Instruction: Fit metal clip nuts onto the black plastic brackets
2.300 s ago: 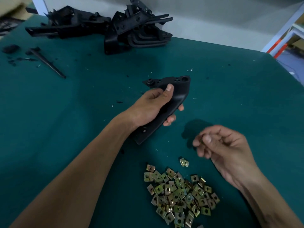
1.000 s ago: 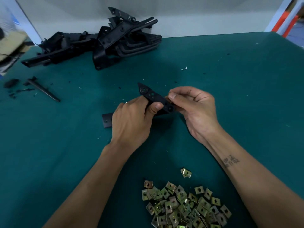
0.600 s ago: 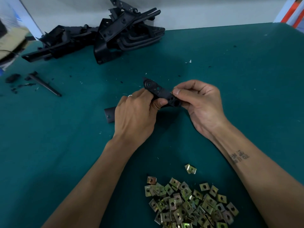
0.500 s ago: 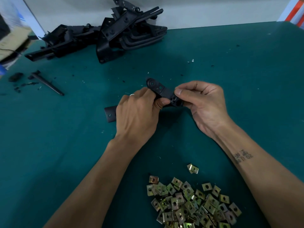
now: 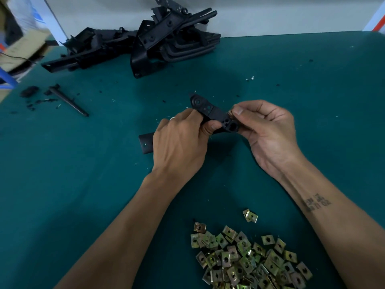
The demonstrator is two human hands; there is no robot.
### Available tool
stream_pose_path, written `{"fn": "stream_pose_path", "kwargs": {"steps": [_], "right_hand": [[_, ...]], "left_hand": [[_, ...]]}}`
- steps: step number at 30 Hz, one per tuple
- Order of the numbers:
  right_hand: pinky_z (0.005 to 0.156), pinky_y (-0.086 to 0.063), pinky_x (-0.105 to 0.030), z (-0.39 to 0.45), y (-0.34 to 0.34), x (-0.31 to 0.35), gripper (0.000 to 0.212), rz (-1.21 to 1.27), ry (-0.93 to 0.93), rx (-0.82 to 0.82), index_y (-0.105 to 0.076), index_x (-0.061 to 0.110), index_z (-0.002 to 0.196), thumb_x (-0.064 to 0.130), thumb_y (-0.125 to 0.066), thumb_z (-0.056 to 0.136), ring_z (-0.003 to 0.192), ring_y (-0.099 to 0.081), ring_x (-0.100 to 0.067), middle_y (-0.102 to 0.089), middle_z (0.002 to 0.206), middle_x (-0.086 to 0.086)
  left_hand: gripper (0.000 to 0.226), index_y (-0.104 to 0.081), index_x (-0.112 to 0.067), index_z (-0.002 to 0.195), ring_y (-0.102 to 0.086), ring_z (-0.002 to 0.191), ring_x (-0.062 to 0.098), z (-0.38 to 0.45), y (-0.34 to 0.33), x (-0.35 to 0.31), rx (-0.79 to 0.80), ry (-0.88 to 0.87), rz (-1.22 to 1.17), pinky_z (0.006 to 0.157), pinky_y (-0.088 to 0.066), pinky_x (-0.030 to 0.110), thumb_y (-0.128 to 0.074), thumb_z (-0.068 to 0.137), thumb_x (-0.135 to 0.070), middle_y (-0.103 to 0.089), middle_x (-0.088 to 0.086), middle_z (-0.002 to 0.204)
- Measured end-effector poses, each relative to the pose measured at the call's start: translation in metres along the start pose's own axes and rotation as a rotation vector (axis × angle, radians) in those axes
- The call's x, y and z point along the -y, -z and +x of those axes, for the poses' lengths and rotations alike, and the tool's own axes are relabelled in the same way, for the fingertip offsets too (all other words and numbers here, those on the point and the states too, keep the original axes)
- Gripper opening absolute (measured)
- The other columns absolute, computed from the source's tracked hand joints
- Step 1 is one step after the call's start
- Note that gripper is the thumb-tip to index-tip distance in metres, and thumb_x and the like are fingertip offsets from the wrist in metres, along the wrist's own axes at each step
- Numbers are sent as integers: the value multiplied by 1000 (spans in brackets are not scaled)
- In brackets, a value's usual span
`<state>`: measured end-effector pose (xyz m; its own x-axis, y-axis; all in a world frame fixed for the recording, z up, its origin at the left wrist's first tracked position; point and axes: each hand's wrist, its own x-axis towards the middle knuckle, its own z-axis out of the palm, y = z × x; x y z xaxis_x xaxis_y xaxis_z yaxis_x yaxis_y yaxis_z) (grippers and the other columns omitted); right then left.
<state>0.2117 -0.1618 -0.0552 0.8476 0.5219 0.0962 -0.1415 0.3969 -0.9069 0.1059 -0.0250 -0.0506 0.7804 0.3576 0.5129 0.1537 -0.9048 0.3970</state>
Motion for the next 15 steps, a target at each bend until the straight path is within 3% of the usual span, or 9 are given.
{"fn": "stream_pose_path", "kwargs": {"steps": [6,15], "right_hand": [[84,-59,-37,-1,1,-3,9,-81,25,37,-72,4,89,0,-76,81,78,-71,-20,-76,82,-10],[82,-59,-34,1,1,0,18,-1,24,24,-72,3,103,-4,-68,87,86,-74,-20,-75,81,-6]], "left_hand": [[53,-63,-9,89,-58,70,31,0,0,2,11,24,-9,65,-29,34,-37,101,-53,-64,2,82],[61,-65,-9,94,-58,72,30,0,-1,1,51,16,-18,65,-31,35,-30,99,-59,-63,1,84]]}}
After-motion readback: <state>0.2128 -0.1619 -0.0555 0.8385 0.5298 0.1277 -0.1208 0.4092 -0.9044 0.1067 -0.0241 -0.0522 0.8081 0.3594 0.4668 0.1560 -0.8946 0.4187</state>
